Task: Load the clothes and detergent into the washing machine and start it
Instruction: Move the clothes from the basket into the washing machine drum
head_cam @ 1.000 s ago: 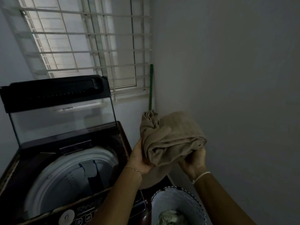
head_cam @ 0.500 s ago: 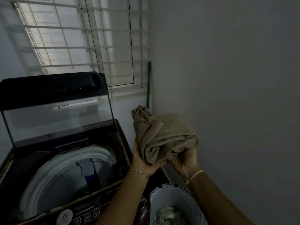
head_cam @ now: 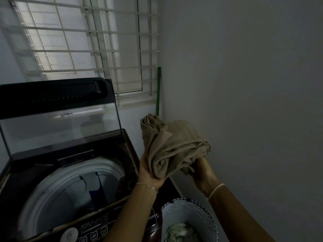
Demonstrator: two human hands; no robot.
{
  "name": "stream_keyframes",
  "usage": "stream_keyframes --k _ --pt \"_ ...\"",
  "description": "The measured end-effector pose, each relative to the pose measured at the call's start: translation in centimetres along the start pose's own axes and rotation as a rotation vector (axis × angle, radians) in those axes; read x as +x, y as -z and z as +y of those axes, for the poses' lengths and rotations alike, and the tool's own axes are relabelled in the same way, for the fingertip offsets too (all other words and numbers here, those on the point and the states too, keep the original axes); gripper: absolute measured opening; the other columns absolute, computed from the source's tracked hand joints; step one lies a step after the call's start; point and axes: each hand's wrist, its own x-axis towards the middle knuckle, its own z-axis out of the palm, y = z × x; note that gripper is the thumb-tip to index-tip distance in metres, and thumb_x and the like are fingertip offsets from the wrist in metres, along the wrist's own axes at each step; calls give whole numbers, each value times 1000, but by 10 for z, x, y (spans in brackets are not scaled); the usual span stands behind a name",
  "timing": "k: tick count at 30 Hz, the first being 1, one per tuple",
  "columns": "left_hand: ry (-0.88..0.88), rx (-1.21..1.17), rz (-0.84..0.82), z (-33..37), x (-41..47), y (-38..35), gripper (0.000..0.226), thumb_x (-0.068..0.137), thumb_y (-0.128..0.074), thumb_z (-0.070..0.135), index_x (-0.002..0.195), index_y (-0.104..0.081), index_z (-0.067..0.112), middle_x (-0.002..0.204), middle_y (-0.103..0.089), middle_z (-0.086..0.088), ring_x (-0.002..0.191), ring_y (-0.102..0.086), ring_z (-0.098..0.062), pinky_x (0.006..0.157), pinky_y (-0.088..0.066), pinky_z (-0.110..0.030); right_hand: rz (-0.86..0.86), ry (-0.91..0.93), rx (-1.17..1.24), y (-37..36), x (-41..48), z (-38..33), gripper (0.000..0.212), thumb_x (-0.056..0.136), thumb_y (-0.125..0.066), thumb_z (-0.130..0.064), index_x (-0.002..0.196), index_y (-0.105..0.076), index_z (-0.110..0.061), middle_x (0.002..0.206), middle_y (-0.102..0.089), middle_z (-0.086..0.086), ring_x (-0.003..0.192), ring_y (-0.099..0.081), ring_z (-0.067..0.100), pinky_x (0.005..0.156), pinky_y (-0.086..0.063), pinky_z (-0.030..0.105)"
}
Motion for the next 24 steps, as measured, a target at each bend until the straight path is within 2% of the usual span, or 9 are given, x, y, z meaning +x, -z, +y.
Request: stream_keyframes --k 3,6,9,14,17,19,21,23,24 --pt "-24 -49 14 0 -6 -3 63 100 -30 40 71 -79 13 78 -75 -12 64 -72 -26 53 -59 -39 -196 -64 214 8 -14 3 37 79 -65 -33 112 -65 -15 121 -65 8 106 -61 24 86 -45 41" --pt "-25 -78 -10 -1 -9 -7 52 100 -30 40 92 -72 11 80 -75 -13 67 -72 -29 51 -57 -40 -415 -28 446 14 -22 9 82 71 -75 -46 140 -44 -13 146 -43 16 132 -42 38 112 -27 58" --pt "-31 -76 40 1 -14 -10 44 100 -29 39 97 -62 11 75 -74 -13 80 -65 -32 51 -58 -42 -486 17 513 13 -21 4 97 76 -59 -68 148 -28 -13 153 -29 19 142 -26 41 117 -13 57" --pt "-17 -55 115 8 -24 -16 44 102 -26 37 106 -60 10 100 -66 -15 98 -56 -32 93 -38 -43 -366 37 535 9 -10 -9 90 79 -38 -77 136 -50 -8 144 -46 19 133 -43 38 114 -24 57" --pt "9 59 78 14 -21 -11 64 104 -17 33 85 -68 0 74 -71 -21 82 -62 -33 89 -44 -37 -361 -5 529 3 -5 -12 87 78 -39 -77 126 -61 -7 137 -52 20 126 -50 38 108 -31 59" --pt "-17 153 -15 19 -27 -15 75 105 -7 24 89 -69 -14 84 -68 -33 77 -71 -26 85 -53 -29 -344 -33 510 0 -4 -12 88 80 -39 -77 128 -59 -7 136 -53 22 126 -51 40 109 -31 59" --pt "-63 294 89 24 -21 -1 48 102 -40 22 86 -72 -10 71 -60 -38 52 -66 -19 80 -55 -23 -340 -49 501 -4 -3 -11 87 80 -42 -74 133 -54 -6 137 -52 23 128 -48 41 113 -27 58" --pt "-79 372 57 31 -22 0 31 45 -95 33 56 -76 12 63 -65 -20 54 -66 -15 67 -58 -23 -339 -68 493 -10 -1 -11 81 80 -47 -67 132 -55 -5 136 -53 23 128 -48 41 113 -27 57" --pt "-35 351 64 36 -22 6 39 24 -98 37 45 -73 17 62 -66 -11 56 -67 -14 60 -58 -23 -341 -88 485 -13 0 -11 75 81 -50 -63 129 -58 -5 134 -55 23 126 -50 40 112 -30 56"
